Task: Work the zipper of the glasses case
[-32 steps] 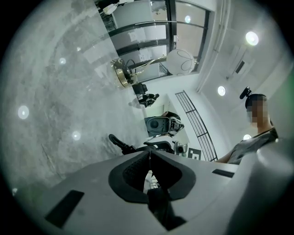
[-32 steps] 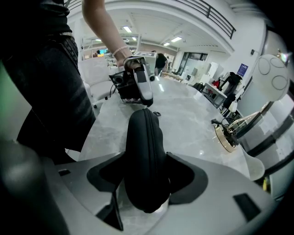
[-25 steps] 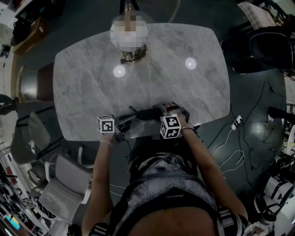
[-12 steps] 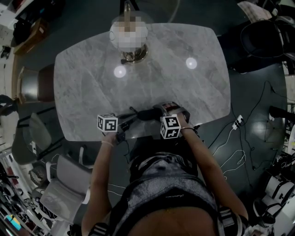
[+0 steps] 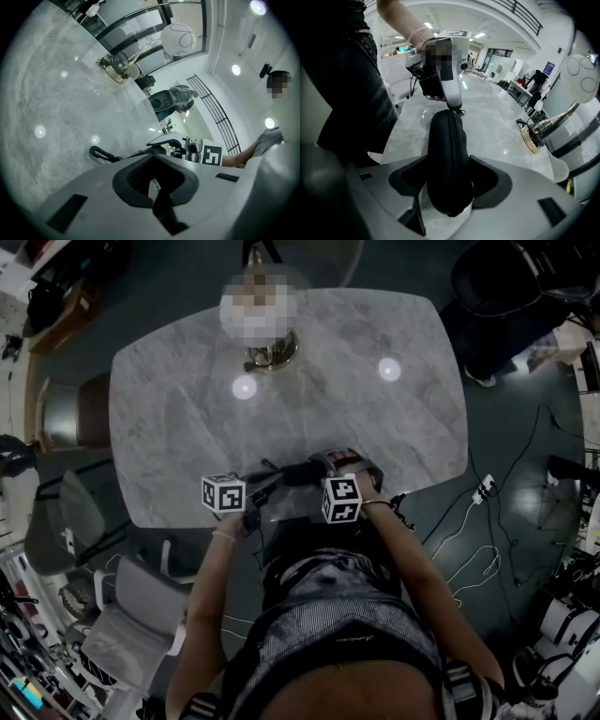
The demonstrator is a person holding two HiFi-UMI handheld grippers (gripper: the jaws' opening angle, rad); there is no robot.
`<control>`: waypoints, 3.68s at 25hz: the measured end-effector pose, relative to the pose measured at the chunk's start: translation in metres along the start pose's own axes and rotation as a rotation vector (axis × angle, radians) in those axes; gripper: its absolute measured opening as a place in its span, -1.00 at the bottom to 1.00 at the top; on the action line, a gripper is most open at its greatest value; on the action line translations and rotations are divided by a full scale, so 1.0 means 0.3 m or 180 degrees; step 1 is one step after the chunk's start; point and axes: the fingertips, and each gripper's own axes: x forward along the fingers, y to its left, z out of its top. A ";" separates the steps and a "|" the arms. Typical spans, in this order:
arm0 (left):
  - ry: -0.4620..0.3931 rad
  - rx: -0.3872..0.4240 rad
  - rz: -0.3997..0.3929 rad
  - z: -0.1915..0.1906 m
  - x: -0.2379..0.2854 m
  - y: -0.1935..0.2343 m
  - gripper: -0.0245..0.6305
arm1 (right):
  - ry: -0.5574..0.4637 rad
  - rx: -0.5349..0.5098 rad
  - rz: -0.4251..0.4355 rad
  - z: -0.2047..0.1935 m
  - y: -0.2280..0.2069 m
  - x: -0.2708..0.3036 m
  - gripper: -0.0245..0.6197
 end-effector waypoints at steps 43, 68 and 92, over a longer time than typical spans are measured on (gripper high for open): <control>0.0324 0.0443 0.0956 0.026 0.179 -0.098 -0.91 | -0.0484 0.0492 0.0323 -0.038 -0.020 -0.084 0.06; 0.0458 0.0396 0.1067 0.030 0.294 -0.145 -0.91 | -0.0471 0.0968 0.0512 -0.148 -0.004 -0.072 -0.03; 0.0416 0.0851 0.0878 0.068 0.276 -0.201 -0.91 | -0.0635 0.1174 0.0450 -0.134 -0.049 -0.103 -0.03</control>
